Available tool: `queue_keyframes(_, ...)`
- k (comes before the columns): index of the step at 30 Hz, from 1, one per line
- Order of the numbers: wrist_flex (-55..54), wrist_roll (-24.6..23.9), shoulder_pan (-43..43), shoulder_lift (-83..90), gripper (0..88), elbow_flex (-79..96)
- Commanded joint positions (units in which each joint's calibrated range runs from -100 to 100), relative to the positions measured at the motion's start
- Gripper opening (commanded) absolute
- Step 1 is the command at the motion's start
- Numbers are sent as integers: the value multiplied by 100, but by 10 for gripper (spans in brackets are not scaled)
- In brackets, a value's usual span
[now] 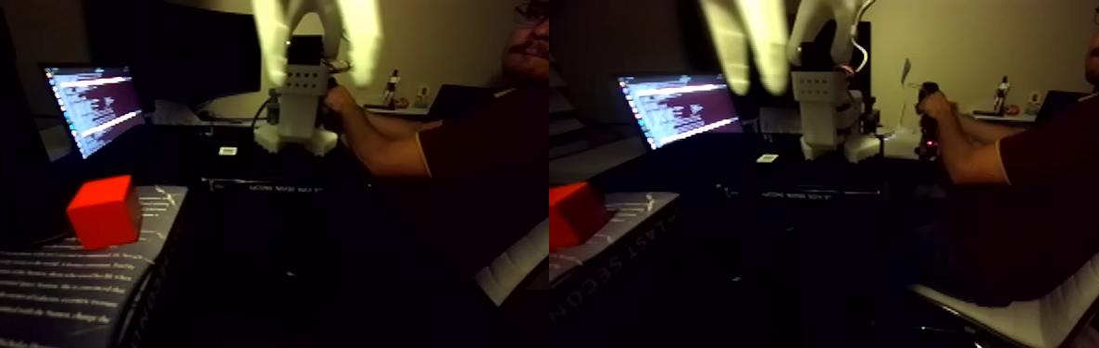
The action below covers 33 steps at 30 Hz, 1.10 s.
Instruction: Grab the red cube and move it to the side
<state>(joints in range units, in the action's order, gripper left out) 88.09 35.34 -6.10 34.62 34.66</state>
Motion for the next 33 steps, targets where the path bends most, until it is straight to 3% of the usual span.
queue_keyframes(1,-346,-548,677,949,292,783)
queue_keyframes(7,-1106,-1492,1359,2319,146,2316)
queue_keyframes(12,-1376,-1660,1343,3084,9,2670)
queue_keyframes(18,-2069,-2755,1326,3613,7,3486)
queue_keyframes(33,-2567,-3262,1393,5916,7,5754)
